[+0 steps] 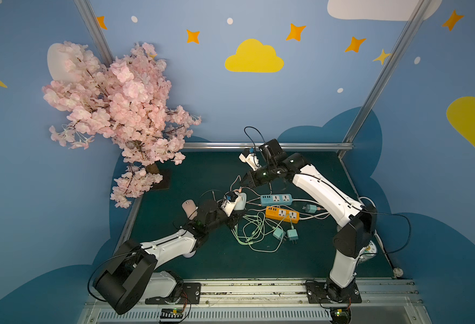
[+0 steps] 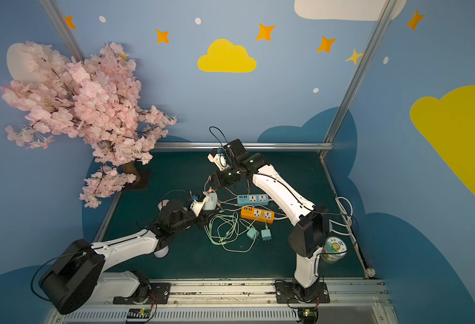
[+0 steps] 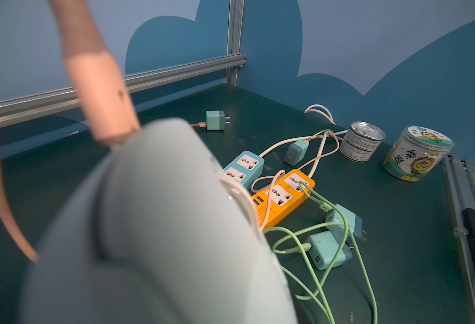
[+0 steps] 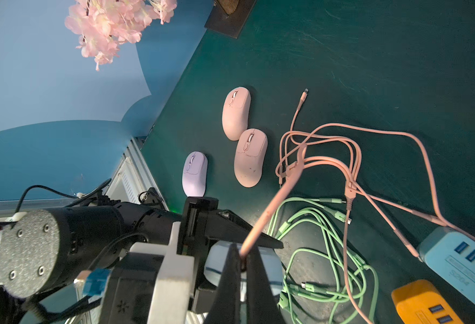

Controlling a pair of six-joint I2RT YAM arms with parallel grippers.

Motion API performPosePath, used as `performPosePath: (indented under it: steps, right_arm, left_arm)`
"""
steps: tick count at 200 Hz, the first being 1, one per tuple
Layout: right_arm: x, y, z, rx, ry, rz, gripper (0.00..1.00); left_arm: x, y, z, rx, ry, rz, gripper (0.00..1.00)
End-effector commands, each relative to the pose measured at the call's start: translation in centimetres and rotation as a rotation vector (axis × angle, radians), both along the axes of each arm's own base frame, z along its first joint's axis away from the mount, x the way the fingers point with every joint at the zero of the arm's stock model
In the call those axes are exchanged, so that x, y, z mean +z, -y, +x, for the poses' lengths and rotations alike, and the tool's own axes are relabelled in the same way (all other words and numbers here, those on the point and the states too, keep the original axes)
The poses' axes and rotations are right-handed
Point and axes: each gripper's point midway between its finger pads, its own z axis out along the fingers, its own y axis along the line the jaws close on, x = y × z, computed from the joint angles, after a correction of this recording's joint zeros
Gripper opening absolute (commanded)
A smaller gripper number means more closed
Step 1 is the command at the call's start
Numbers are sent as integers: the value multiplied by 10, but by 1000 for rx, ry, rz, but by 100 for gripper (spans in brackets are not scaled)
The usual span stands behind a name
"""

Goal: Unplug the wireless mouse
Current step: Remove the power cord from the mouse.

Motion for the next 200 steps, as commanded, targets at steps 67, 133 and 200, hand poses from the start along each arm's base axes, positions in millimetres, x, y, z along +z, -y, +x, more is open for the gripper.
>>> performPosePath:
  steps: [67, 133, 200]
  right_arm:
    - [35, 8, 13, -31, 115, 25, 0]
    - [88, -20, -35, 147, 187, 203, 0]
    - [44, 8, 7, -10, 36, 147, 0]
  left_arm:
    - [12, 6, -5, -44, 29, -23, 6]
    - [11, 6, -5, -44, 26, -22, 6]
    - [9, 4, -6, -40, 22, -20, 6]
